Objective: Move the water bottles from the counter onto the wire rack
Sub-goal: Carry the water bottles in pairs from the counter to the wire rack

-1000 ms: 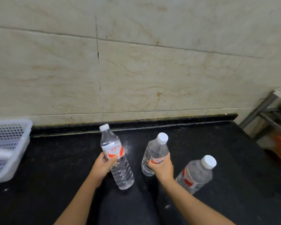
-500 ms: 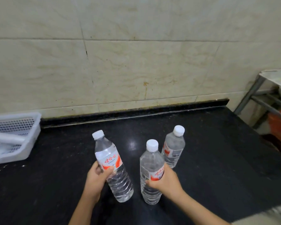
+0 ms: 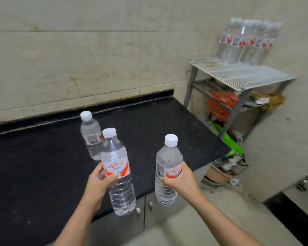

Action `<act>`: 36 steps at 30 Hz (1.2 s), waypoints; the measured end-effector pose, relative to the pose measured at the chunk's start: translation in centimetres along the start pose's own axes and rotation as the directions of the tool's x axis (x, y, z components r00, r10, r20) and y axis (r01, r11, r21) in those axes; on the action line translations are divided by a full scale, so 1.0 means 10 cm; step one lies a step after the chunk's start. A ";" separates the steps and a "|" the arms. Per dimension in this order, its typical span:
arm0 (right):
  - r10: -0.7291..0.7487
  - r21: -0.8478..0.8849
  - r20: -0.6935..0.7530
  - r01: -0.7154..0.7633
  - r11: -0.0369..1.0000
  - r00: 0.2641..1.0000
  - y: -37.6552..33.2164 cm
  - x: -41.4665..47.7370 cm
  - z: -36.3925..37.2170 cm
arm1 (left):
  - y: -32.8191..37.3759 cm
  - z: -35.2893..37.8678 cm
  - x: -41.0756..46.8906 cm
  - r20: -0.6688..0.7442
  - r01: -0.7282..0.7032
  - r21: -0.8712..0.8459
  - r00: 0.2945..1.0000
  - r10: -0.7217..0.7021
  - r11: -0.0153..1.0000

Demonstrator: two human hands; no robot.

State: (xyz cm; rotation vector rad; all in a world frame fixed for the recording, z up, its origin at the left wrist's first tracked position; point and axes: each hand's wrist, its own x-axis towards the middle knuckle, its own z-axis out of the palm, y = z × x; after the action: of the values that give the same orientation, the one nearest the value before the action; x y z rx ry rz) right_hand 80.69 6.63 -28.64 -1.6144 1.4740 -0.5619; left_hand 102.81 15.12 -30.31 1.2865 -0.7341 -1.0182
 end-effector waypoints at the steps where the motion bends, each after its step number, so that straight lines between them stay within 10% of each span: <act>1: 0.018 0.017 -0.026 -0.017 1.000 1.000 0.11 -0.01 -0.16 | -0.02 0.21 0.02 0.034 0.004 0.011 0.999 -0.005 1.000; 19: 0.140 0.273 -0.491 -0.001 0.962 0.860 0.90 0.82 -3.03 | 0.18 3.75 1.52 0.544 -0.101 0.023 0.836 0.072 0.995; 36: 0.129 0.323 -0.718 0.162 0.932 0.684 1.32 1.91 -5.29 | 0.46 6.53 2.43 0.676 -0.213 -0.051 0.712 0.191 0.976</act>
State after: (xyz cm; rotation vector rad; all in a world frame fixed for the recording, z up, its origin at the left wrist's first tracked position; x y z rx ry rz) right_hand 34.95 -25.97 -15.36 -1.1301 1.7638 -1.5425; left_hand 55.09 -34.08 -17.22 0.8015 -1.4272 -1.3084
